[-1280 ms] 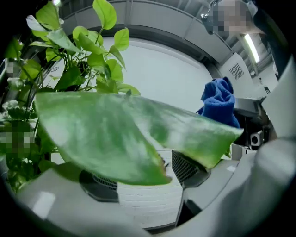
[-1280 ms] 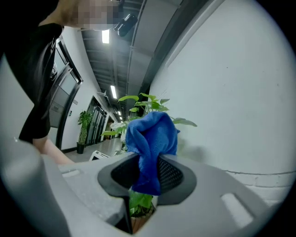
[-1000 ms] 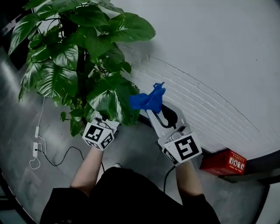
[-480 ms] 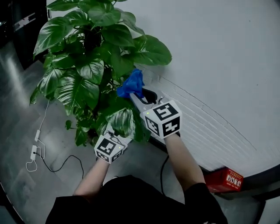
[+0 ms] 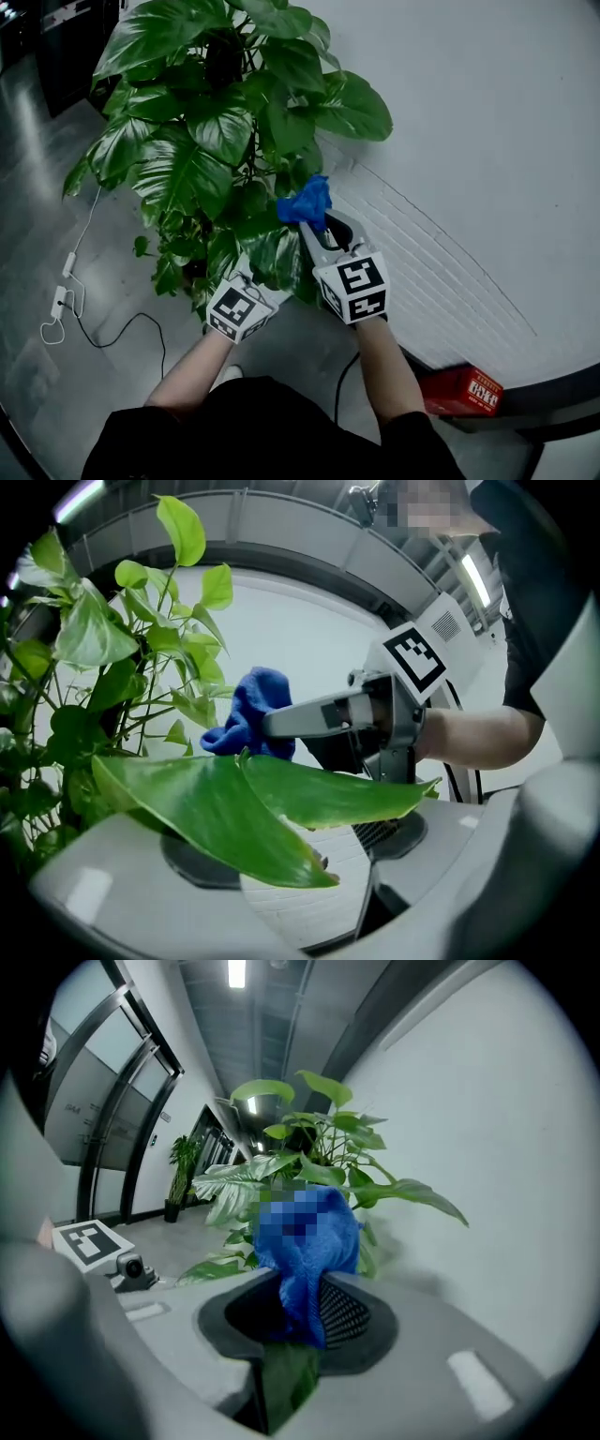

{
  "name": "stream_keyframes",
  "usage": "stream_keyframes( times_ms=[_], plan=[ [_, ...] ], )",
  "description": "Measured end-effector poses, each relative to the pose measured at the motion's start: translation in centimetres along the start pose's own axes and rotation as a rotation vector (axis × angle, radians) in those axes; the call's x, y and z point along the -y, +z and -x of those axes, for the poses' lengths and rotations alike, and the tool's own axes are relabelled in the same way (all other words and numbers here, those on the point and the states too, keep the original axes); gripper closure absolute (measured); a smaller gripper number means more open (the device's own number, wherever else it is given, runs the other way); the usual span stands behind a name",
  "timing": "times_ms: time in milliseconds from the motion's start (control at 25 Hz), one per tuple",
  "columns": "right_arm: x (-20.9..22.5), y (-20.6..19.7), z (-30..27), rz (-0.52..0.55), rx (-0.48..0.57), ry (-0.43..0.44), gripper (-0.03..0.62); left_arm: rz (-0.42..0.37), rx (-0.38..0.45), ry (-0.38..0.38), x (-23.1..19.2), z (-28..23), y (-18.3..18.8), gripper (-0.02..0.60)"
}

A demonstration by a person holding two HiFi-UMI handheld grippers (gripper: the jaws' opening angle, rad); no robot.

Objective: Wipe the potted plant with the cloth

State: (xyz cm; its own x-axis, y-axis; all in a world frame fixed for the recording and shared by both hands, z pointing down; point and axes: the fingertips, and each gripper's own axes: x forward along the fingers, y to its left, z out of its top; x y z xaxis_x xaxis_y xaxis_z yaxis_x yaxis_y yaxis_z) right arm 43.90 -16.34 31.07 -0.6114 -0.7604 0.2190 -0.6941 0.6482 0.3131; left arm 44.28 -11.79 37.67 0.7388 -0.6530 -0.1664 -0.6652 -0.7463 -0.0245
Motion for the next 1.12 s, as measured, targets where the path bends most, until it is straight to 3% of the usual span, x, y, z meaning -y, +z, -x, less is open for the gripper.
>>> stream_keyframes(
  times_ms=[320,600,840,1120],
  plan=[
    [1.3,-1.5,4.0,-0.163,0.109,-0.045,0.49,0.02,0.028,0.01,-0.8,0.1,0.4,0.247],
    [1.4,-4.3,6.2,-0.249,0.13,0.012,0.49,0.001,0.001,0.086,-0.5,0.2,0.3,0.247],
    [1.2,-5.5,7.2,-0.257,0.135,0.074,0.49,0.026,0.003,0.163,-0.9,0.4,0.2,0.247],
    [0.4,-6.8,8.5,-0.277,0.144,0.109,0.49,-0.019,-0.029,0.197,-0.8,0.4,0.4,0.247]
  ],
)
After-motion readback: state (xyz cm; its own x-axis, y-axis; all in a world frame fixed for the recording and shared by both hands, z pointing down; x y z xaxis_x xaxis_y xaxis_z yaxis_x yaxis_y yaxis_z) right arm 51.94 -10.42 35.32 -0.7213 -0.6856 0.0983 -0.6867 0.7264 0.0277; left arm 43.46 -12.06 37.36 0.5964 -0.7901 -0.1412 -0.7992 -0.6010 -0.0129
